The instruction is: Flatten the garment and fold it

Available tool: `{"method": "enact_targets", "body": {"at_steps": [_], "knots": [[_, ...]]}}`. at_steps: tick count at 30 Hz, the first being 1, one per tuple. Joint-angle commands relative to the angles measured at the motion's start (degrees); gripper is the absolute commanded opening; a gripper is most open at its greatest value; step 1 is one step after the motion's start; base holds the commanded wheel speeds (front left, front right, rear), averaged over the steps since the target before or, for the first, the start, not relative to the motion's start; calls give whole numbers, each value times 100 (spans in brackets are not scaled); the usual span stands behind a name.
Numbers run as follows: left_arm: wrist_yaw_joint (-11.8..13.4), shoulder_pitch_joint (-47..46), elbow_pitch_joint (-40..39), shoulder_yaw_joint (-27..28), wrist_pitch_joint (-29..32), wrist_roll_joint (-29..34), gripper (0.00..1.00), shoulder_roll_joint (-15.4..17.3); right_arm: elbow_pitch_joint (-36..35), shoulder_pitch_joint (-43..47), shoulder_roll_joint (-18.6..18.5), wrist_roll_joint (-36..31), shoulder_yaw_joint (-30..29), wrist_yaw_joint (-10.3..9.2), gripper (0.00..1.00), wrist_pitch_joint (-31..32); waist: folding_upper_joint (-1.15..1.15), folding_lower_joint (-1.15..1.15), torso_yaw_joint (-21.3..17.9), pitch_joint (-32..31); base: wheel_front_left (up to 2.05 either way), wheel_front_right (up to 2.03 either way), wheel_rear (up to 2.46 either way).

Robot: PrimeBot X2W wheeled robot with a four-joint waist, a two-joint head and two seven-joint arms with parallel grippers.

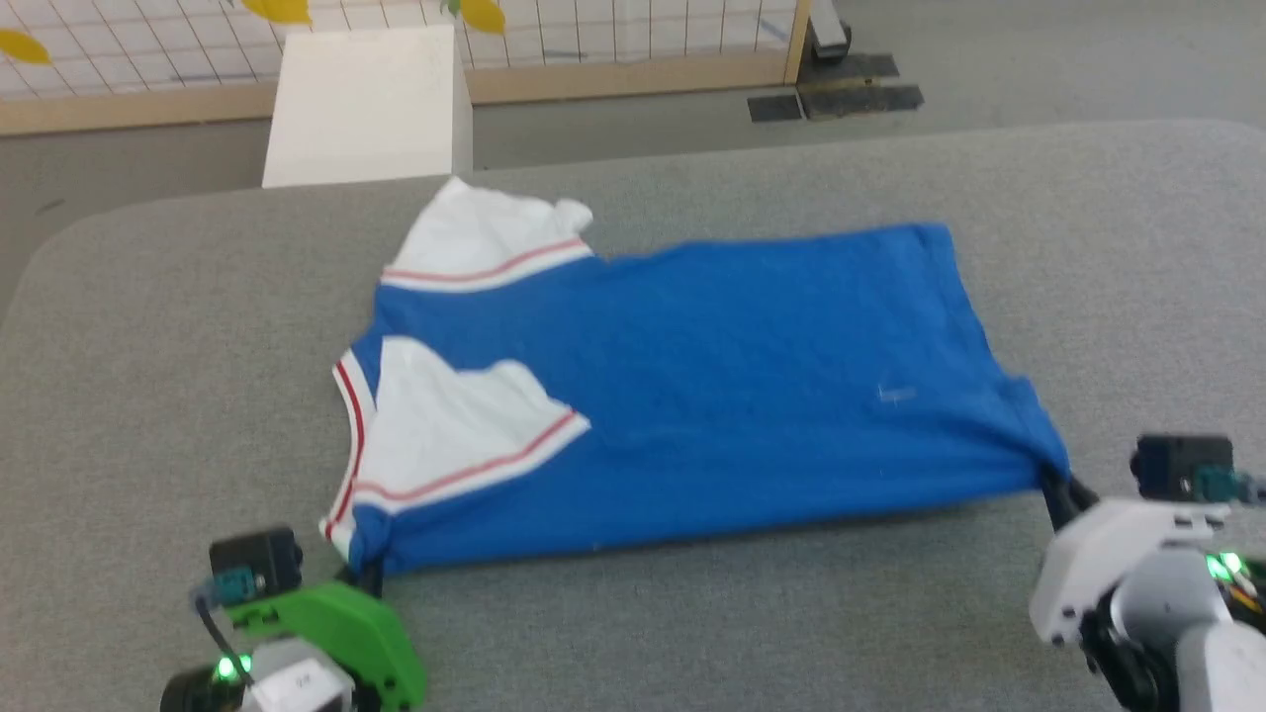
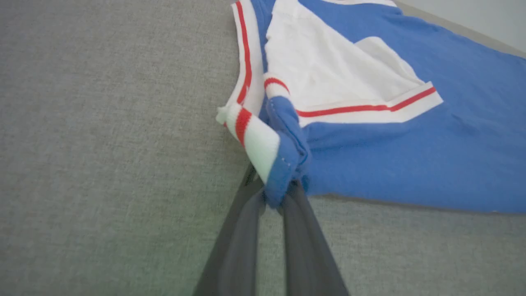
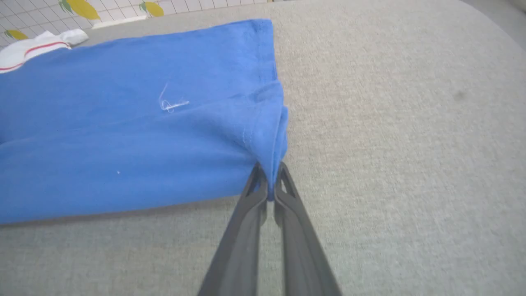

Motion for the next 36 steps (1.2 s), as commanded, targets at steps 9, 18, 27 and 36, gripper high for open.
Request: {"method": "enact_targets", "body": {"at_steps": [9,18,27,36], "knots": [[323,854,-521,-210,760,-76,0,280,-129,801,-5,85,-145,-10,0,861,35,0,71,18,0,0,0],[154,716,-106,-414,988,-132,0,257,406,640,-5,77,-110,-10,0,1227,35,0,92,184,0,0,0],[88,744,-109,-416,976,-222,100,252,482,707,-5,215,-178,-10,100,926,35,0,142,-52,0,0,0],[-275,193,-718,-229,0,268,100,584,-339,877,-5,397,85,-10,100,-888,35,0,57,-83,0,0,0]]}}
